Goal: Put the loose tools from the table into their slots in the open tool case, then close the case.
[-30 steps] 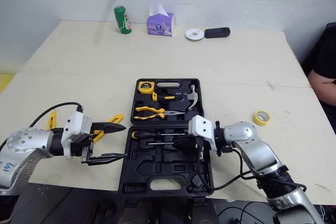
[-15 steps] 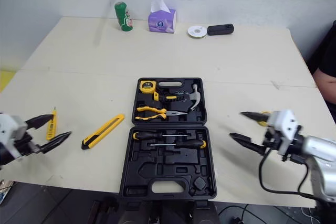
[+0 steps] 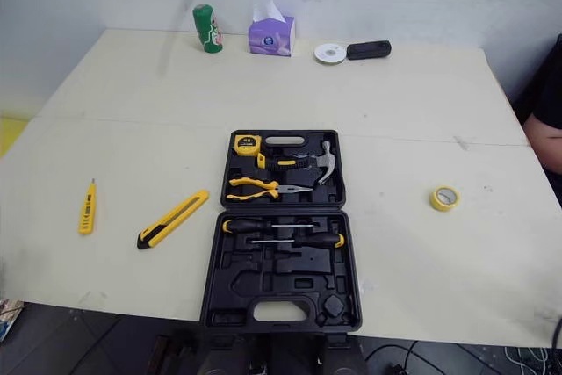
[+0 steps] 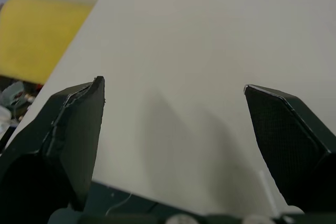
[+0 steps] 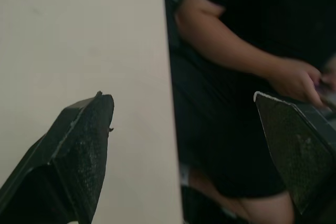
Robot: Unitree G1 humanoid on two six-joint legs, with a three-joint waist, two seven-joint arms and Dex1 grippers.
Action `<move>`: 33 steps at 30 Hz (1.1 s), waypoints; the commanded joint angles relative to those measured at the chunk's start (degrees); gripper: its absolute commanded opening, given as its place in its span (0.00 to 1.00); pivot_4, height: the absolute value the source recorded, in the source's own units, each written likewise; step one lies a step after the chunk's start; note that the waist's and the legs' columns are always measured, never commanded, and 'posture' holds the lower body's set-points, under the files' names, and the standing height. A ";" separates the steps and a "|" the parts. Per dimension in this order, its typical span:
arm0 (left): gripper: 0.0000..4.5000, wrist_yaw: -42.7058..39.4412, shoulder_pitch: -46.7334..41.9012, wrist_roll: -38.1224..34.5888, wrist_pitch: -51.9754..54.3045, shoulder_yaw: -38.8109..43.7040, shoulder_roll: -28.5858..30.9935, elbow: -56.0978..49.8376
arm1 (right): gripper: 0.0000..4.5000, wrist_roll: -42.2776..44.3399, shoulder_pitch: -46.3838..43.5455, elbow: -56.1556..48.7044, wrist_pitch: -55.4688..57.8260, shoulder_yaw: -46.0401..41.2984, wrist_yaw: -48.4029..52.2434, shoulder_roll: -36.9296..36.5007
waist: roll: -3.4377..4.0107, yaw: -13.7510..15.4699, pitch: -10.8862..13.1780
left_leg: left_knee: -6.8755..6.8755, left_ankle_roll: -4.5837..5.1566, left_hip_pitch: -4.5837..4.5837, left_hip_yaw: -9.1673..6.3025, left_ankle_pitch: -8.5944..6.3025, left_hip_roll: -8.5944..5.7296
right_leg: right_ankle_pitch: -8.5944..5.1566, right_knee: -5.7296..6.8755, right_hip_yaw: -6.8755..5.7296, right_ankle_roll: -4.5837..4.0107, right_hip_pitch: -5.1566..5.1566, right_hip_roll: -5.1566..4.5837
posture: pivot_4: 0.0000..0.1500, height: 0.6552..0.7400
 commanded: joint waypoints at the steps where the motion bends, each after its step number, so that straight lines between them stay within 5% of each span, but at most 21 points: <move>1: 1.00 2.16 -0.93 -2.89 -0.61 3.72 1.78 1.76 | 0.99 -0.06 1.49 4.17 -4.05 -0.90 -0.66 -2.52 | 0.00 -0.14 0.00 | -0.08 -0.02 0.08 0.06 0.02 0.00 | 0.00 0.00 0.05 0.00 0.02 0.00 | 1.00 1.00; 8: 1.00 0.96 -0.36 -4.36 0.64 2.35 -0.57 -1.83 | 0.99 0.22 -2.06 7.30 -8.00 3.91 0.21 -2.06 | 0.00 -0.62 -0.01 | -0.35 -0.12 0.23 0.21 0.15 0.00 | -0.01 0.02 0.14 -0.02 0.00 -0.01 | 1.00 1.00; 20: 1.00 0.49 -0.60 -8.75 9.84 -1.48 -6.71 -23.14 | 0.99 9.79 -14.34 -15.86 8.56 17.71 17.39 -0.49 | 0.13 -1.08 0.00 | -0.34 -0.17 0.20 0.20 0.25 -0.01 | 0.00 0.09 0.13 -0.04 -0.03 -0.02 | 1.00 1.00; 33: 1.00 25.05 1.12 -11.72 46.51 -7.98 -12.00 -62.70 | 0.99 15.74 -25.51 -40.91 15.22 31.78 23.22 5.62 | -0.10 0.20 0.07 | -0.25 -0.39 0.13 0.14 0.51 -0.03 | 0.02 0.12 0.09 -0.01 0.00 0.00 | 1.00 1.00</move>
